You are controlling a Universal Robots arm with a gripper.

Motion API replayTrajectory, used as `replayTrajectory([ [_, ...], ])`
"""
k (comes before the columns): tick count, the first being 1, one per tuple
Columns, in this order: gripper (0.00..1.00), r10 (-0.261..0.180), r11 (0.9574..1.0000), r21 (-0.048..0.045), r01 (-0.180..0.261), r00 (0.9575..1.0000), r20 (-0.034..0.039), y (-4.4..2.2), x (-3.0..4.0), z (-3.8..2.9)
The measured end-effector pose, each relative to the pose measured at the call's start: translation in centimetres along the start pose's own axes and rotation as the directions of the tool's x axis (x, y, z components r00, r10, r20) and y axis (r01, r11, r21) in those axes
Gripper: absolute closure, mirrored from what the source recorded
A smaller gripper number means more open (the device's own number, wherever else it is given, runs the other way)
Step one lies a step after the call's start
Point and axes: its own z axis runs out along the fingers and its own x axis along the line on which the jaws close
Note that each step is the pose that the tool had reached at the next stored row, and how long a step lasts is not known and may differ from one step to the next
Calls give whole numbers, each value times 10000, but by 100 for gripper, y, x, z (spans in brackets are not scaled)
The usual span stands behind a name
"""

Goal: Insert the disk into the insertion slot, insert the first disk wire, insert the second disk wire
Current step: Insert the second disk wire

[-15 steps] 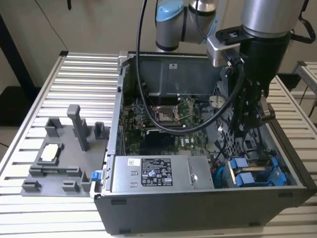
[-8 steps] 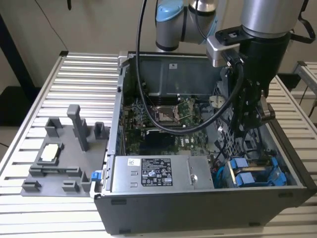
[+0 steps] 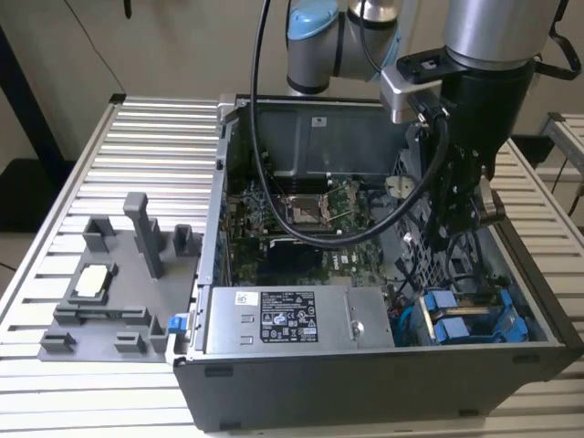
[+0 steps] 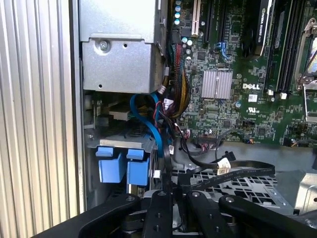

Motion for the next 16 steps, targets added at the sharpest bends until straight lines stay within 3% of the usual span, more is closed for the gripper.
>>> replayTrajectory([
  [9, 84, 1, 10000, 0, -1, 10000, 2, 0, 10, 1],
  [16, 84, -5, 10000, -78, 5, 10000, 11, -28, 198, 27],
])
